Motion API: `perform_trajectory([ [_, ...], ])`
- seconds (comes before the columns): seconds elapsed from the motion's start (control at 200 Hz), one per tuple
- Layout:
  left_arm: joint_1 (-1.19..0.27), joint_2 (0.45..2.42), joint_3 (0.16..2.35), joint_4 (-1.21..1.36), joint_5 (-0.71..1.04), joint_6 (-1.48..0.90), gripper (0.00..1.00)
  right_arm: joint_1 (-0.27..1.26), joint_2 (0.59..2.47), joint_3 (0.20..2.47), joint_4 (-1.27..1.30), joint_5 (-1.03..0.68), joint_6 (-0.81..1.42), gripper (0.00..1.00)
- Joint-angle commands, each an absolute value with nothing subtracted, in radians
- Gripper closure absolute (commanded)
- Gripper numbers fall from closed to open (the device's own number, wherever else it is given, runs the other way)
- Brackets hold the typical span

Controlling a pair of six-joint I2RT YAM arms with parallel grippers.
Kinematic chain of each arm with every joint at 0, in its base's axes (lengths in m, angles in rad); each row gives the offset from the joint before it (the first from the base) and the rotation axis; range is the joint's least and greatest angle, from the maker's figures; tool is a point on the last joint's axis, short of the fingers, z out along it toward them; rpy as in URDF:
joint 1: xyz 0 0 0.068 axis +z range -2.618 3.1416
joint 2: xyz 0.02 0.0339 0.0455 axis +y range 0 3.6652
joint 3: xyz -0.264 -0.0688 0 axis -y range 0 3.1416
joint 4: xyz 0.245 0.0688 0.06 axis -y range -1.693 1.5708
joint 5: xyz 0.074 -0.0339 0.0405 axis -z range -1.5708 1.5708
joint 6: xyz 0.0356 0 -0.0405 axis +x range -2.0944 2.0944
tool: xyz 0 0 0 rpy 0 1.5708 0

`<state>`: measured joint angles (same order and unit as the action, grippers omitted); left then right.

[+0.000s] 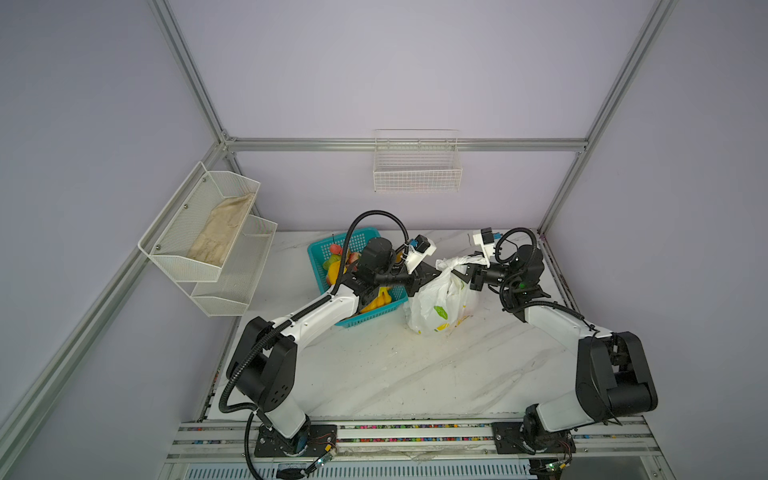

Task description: Place the fake fruits into the plastic bag and tie a complex knot

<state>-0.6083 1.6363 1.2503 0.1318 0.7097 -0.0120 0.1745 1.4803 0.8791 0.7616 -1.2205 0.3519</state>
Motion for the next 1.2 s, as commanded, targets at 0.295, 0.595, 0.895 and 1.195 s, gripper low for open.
perform_trajectory([
  [0.295, -0.651, 1.534, 1.136, 0.178, 0.464, -0.036, 1.0, 0.164, 1.388, 0.797, 0.625, -1.245, 0.258, 1.0],
  [0.595, -0.649, 1.513, 1.112, 0.183, 0.352, -0.004, 0.93, 0.166, 1.4, 0.713, 0.735, -1.21, 0.324, 1.0],
  [0.895, -0.667, 1.406, 1.035, 0.192, 0.345, 0.105, 0.61, 0.17, 1.402, 0.675, 0.797, -1.175, 0.369, 1.0],
  [1.195, -0.707, 1.403, 1.09, 0.078, 0.485, 0.23, 0.81, 0.174, 1.399, 0.664, 0.802, -1.163, 0.378, 1.0],
])
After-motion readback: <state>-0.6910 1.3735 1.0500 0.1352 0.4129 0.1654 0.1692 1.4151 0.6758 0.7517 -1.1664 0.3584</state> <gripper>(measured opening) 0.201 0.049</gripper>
